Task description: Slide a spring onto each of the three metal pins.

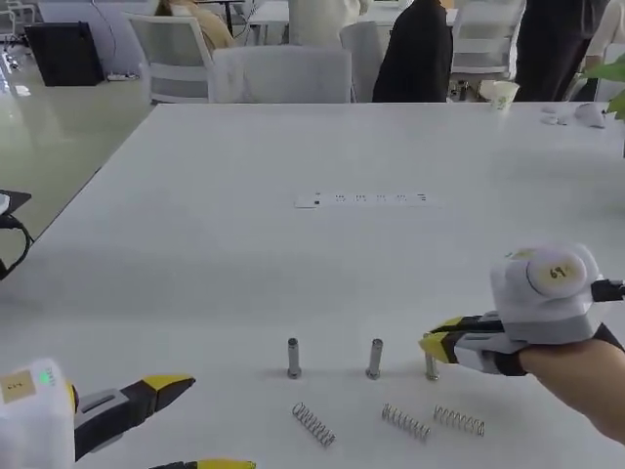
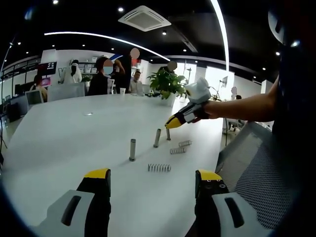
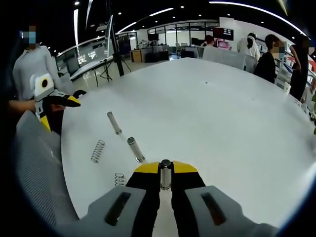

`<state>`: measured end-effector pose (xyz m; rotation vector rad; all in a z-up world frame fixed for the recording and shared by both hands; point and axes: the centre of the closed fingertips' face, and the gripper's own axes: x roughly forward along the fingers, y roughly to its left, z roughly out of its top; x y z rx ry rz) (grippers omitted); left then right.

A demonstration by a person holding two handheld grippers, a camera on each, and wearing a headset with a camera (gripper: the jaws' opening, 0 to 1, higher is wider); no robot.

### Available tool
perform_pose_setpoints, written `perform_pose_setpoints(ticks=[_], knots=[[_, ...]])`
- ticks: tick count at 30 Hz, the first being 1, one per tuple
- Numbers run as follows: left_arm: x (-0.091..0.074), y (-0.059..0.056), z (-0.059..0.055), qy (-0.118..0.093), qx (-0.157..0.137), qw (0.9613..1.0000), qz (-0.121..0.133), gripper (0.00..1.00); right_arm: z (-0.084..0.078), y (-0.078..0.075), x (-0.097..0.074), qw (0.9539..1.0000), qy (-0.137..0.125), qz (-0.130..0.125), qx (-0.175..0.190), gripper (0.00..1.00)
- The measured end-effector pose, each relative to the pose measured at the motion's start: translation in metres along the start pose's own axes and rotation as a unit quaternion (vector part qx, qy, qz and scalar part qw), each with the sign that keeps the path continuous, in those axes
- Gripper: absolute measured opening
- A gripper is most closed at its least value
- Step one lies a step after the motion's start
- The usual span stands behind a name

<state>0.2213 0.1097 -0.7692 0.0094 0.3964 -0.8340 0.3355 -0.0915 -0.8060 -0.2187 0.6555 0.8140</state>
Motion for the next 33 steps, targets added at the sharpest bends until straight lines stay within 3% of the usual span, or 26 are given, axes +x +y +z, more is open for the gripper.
perform_pose_setpoints(ticks=[18,33], knots=[[0.000,-0.001,0.002,0.004,0.004,1.0000,0.000,0.66,-0.003,0.001,-0.008,0.9980,-0.038,0.043,-0.027,0.05],[0.003,-0.003,0.003,0.005,0.005,1.0000,-0.004,0.66,-0.005,0.000,-0.011,0.9975,-0.022,0.042,-0.052,0.05]])
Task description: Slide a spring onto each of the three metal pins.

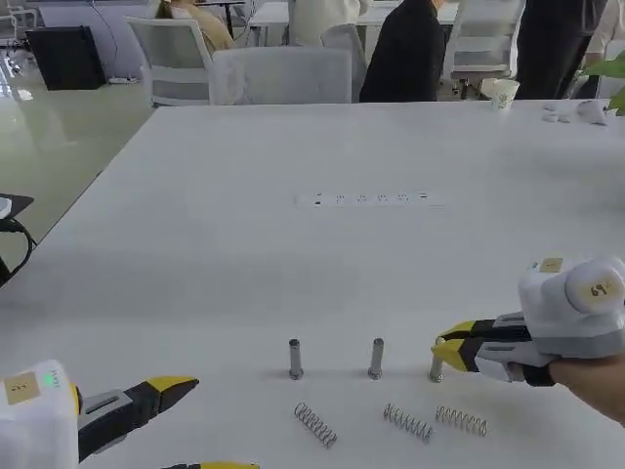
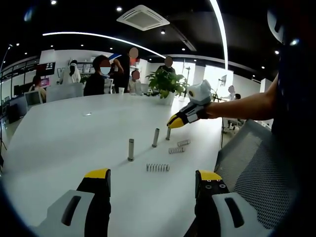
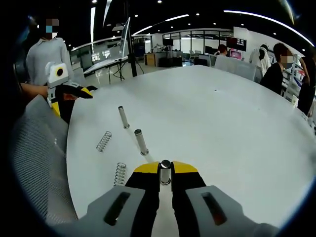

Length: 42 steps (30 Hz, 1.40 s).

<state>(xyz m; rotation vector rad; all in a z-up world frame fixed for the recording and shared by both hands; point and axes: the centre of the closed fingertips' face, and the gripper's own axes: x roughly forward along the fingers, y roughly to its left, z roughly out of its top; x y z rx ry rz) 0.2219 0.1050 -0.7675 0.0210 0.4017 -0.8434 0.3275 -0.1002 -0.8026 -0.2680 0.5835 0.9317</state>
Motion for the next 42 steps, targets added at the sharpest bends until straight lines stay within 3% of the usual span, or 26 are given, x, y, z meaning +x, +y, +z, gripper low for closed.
perform_pose_setpoints(ticks=[11,22,42], knots=[[0.0012,-0.0010,0.0001,-0.002,0.000,1.0000,-0.002,0.66,-0.0016,0.0005,-0.0003,0.9998,0.016,-0.004,-0.009,0.06],[0.0014,-0.0010,-0.0003,-0.002,0.000,1.0000,-0.002,0.66,0.0019,-0.0009,-0.0007,0.9999,0.011,-0.006,-0.006,0.08],[0.0026,-0.0015,0.0003,-0.004,0.000,1.0000,-0.005,0.66,-0.0063,0.0009,-0.0091,0.9992,0.033,-0.009,-0.021,0.13]])
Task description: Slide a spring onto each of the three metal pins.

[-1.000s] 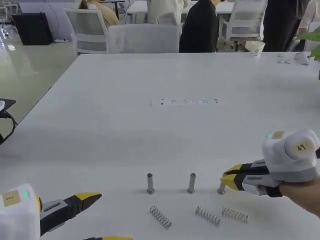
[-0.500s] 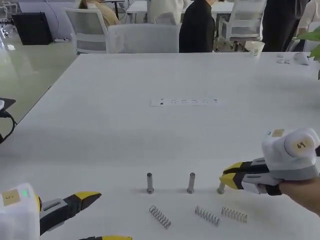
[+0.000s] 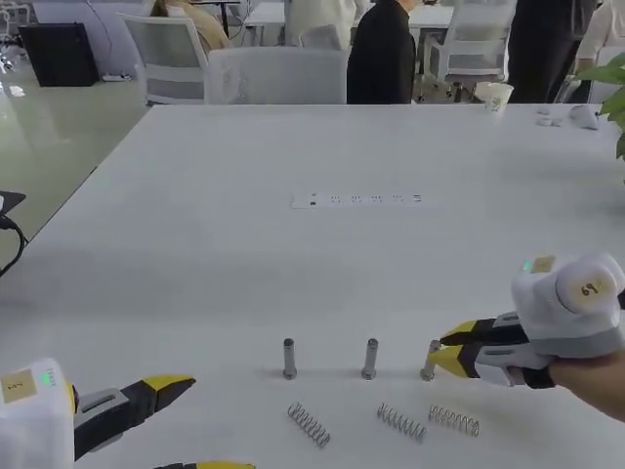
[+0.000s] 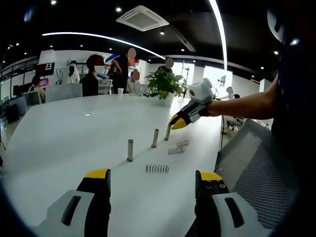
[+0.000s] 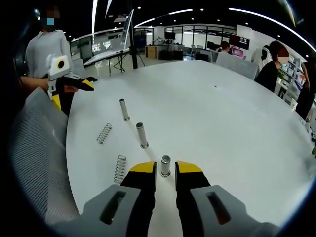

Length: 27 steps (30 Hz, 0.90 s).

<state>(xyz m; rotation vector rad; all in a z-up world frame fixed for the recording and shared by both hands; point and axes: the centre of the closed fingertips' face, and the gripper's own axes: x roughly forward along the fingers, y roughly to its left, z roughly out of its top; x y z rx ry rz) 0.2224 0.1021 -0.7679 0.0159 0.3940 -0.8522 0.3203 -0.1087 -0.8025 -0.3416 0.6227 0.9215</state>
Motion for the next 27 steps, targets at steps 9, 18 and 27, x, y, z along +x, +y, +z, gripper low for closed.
perform_pose_setpoints(ticks=[9,18,27], knots=[[-0.001,-0.001,0.001,0.001,0.002,1.0000,0.000,0.66,-0.013,0.004,-0.009,0.9999,0.011,0.002,0.000,0.13],[-0.001,-0.002,0.001,0.001,0.002,1.0000,-0.001,0.66,-0.030,0.013,-0.017,0.9996,0.026,0.012,-0.003,0.14],[-0.001,-0.002,0.001,0.001,0.003,1.0000,-0.001,0.66,-0.043,0.024,-0.019,0.9987,0.042,0.030,-0.005,0.14]])
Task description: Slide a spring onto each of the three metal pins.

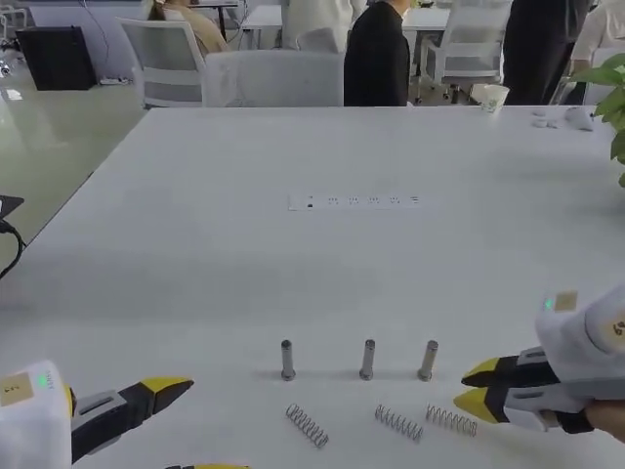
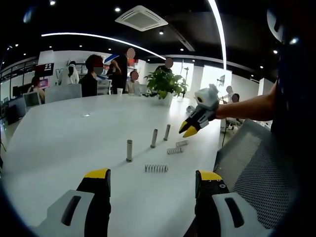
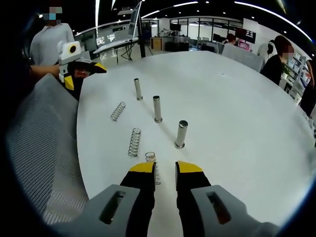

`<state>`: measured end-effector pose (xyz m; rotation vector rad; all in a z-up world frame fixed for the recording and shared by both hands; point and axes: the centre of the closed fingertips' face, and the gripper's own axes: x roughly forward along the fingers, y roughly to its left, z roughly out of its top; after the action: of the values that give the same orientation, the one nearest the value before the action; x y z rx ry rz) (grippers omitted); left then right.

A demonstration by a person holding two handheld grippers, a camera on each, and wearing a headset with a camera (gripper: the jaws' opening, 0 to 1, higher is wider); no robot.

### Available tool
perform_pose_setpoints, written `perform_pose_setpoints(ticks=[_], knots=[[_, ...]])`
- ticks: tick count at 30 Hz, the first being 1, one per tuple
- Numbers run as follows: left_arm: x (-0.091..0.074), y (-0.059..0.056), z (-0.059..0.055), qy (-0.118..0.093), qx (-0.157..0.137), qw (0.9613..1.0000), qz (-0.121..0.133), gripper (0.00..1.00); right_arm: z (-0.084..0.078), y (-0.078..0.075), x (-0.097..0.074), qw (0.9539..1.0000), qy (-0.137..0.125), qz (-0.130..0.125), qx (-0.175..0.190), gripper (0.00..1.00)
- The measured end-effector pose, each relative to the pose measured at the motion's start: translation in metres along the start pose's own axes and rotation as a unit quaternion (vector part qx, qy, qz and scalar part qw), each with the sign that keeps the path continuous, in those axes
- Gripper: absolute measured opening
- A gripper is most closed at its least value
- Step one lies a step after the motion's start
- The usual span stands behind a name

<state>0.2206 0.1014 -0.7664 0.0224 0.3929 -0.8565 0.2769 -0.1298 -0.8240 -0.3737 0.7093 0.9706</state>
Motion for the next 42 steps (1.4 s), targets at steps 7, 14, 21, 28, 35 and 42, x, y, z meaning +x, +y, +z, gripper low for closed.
perform_pose_setpoints(ticks=[7,14,21,28,35,42], knots=[[0.000,-0.001,-0.001,0.001,0.000,1.0000,-0.001,0.66,-0.007,0.009,0.002,0.9998,0.011,0.016,-0.007,0.13],[0.000,-0.001,-0.001,0.001,0.001,1.0000,-0.001,0.66,-0.017,0.013,0.005,0.9991,0.029,0.025,-0.020,0.13],[0.000,-0.002,-0.001,0.001,0.000,1.0000,-0.001,0.66,-0.020,0.013,0.007,0.9985,0.037,0.028,-0.027,0.12],[0.001,-0.001,-0.001,0.000,-0.001,1.0000,-0.002,0.66,-0.024,0.015,0.010,0.9976,0.049,0.033,-0.036,0.11],[0.002,-0.002,-0.003,0.001,-0.002,1.0000,-0.003,0.66,-0.028,0.015,0.012,0.9966,0.059,0.035,-0.046,0.09],[0.003,-0.002,-0.003,0.002,-0.002,1.0000,-0.004,0.66,-0.029,0.014,0.013,0.9964,0.059,0.037,-0.049,0.08]])
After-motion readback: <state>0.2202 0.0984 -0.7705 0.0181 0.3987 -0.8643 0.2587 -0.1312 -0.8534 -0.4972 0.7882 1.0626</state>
